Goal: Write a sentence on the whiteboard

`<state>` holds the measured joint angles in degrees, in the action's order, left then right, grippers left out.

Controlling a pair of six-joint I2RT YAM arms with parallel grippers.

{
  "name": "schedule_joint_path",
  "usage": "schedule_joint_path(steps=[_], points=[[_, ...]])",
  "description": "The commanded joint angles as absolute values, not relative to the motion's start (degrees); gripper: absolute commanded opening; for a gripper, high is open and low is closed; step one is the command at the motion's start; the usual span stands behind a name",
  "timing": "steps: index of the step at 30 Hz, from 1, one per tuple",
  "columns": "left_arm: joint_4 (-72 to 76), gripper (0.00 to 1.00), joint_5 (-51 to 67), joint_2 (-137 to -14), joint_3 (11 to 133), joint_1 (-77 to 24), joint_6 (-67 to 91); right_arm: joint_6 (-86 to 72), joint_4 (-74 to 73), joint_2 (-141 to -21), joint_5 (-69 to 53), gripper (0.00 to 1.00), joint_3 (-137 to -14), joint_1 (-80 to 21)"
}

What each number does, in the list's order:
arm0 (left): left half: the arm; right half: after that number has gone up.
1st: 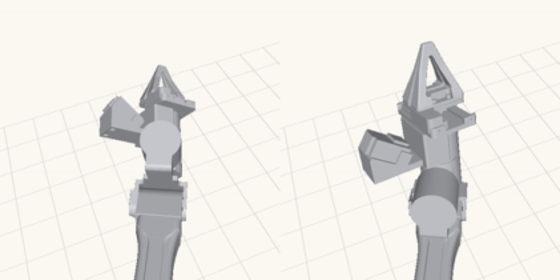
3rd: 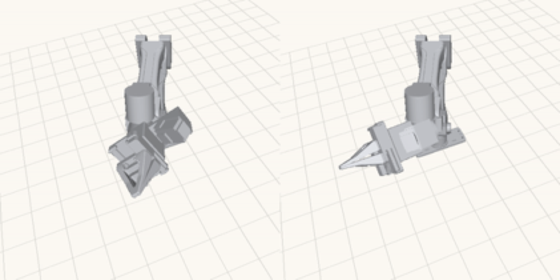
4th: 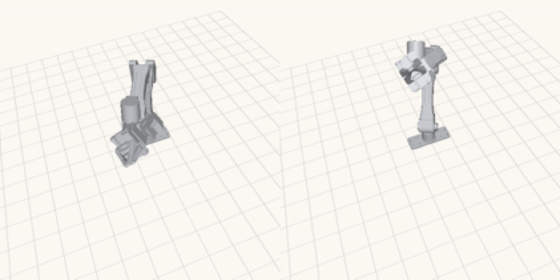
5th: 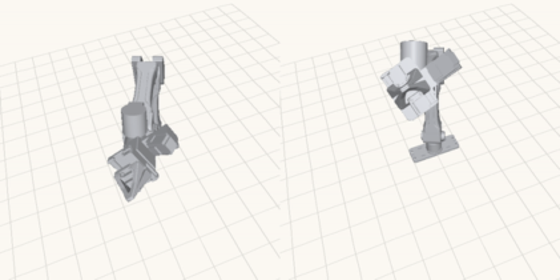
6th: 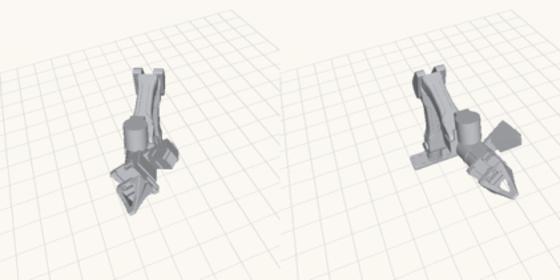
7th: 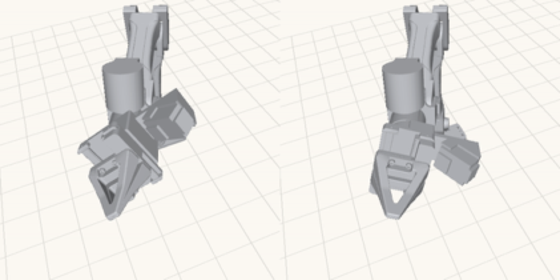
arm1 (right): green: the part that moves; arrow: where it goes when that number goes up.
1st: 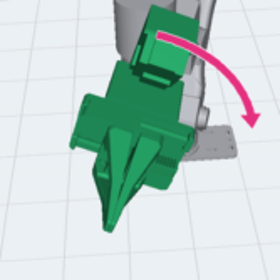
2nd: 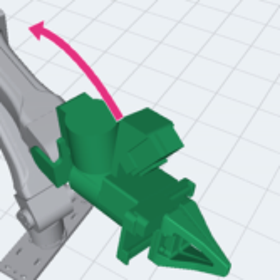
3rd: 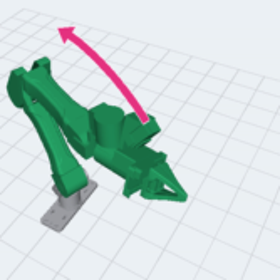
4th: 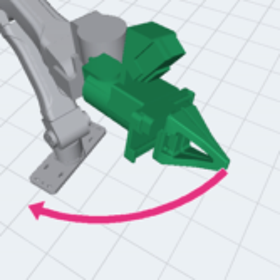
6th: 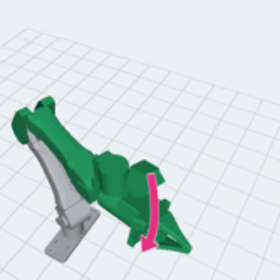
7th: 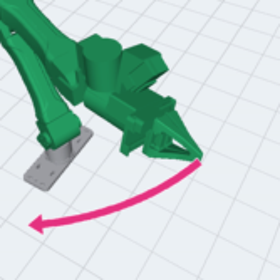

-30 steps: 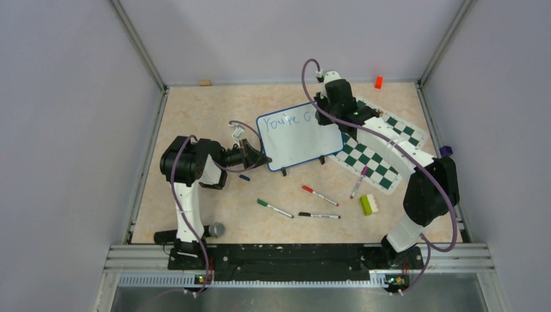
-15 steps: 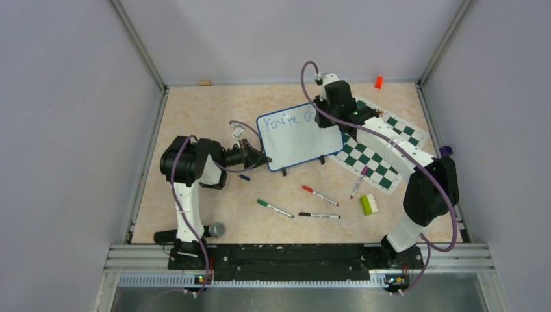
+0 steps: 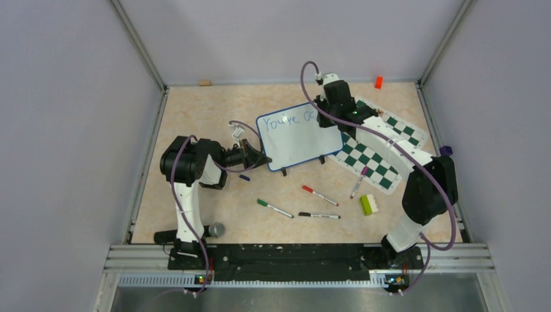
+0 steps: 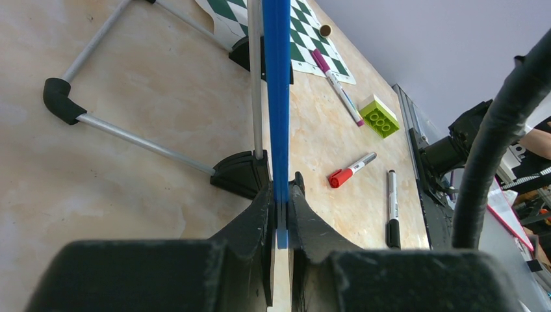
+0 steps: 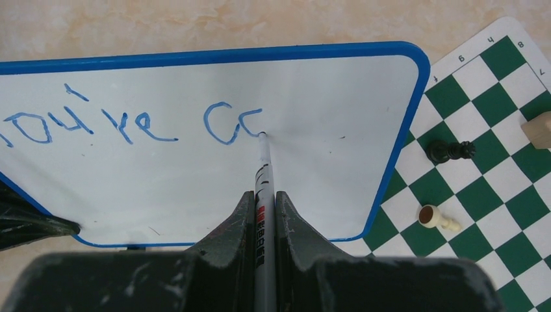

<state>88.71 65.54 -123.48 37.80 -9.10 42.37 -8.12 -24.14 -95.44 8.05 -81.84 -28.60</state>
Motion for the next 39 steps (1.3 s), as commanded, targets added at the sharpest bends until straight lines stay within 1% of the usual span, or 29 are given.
schedule_joint_path(steps=[1,17,39], points=[[92.81,0.05,68.98,-121.82,37.34,-9.39,41.44,-8.18,-21.09,-96.73,11.22,0.0,-85.24,-28.04],[92.77,0.05,69.08,-121.82,37.3,-9.4,41.48,-8.1,-20.3,-96.67,9.95,0.0,-86.7,-28.04],[92.81,0.05,69.01,-121.68,37.26,-9.4,41.31,-8.25,-23.34,-94.75,10.6,0.0,-81.74,-28.04]])
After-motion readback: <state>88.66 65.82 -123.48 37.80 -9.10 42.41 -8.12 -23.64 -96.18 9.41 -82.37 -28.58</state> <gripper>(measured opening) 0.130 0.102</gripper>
